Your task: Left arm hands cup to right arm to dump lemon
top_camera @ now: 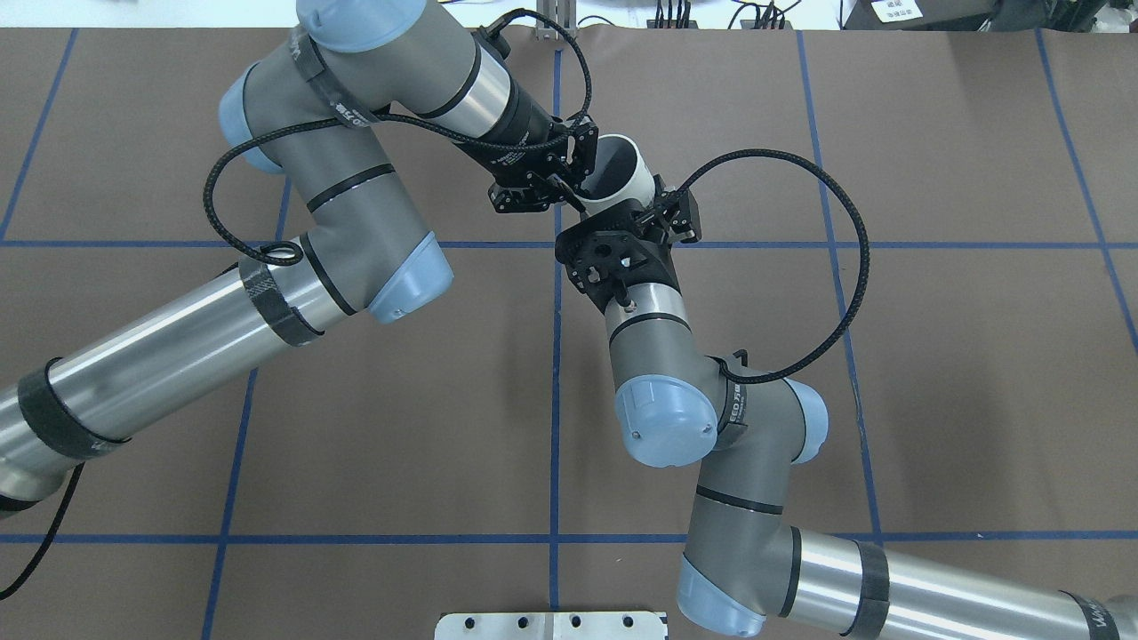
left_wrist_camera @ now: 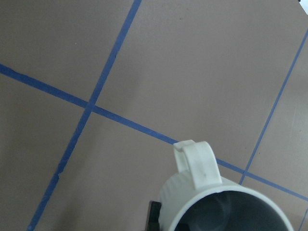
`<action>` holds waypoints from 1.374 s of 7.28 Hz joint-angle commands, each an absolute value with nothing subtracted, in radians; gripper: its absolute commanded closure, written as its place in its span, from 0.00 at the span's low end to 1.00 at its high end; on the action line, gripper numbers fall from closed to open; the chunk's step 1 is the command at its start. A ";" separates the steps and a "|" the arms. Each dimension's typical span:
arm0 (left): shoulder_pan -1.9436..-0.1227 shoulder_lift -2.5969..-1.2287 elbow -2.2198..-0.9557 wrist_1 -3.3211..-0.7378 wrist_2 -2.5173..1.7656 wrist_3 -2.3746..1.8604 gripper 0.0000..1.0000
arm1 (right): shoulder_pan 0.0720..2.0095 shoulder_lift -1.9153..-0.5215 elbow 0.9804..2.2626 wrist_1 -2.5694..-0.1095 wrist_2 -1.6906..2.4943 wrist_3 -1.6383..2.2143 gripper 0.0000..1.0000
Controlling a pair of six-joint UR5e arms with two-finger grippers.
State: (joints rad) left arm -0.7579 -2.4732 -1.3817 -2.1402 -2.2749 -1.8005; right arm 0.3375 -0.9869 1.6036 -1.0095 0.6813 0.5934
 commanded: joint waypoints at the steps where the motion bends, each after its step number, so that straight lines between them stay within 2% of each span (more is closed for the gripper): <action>1: -0.776 -2.471 -1.382 -2.138 -2.295 -1.799 1.00 | 0.337 -0.991 1.603 -1.008 0.680 0.594 0.00; 3: -0.826 -2.467 -1.370 -2.138 -2.307 -1.795 1.00 | 0.337 -0.992 1.605 -1.006 0.681 0.592 0.00; 6: -0.954 -2.465 -1.246 -2.135 -2.375 -1.714 1.00 | 0.344 -0.988 1.614 -1.008 0.689 0.589 0.00; 9: -1.032 -2.419 -1.250 -2.059 -2.285 -1.538 1.00 | 0.473 -0.988 1.684 -1.008 0.927 0.638 0.00; 10: -1.029 -2.418 -1.253 -1.961 -2.211 -1.419 1.00 | 0.533 -0.991 1.687 -1.014 1.063 0.670 0.00</action>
State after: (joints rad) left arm -1.0221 -2.4232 -1.2492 -2.0528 -2.2872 -1.5419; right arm 0.4640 -0.9886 1.6779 -1.0092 0.9153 0.6341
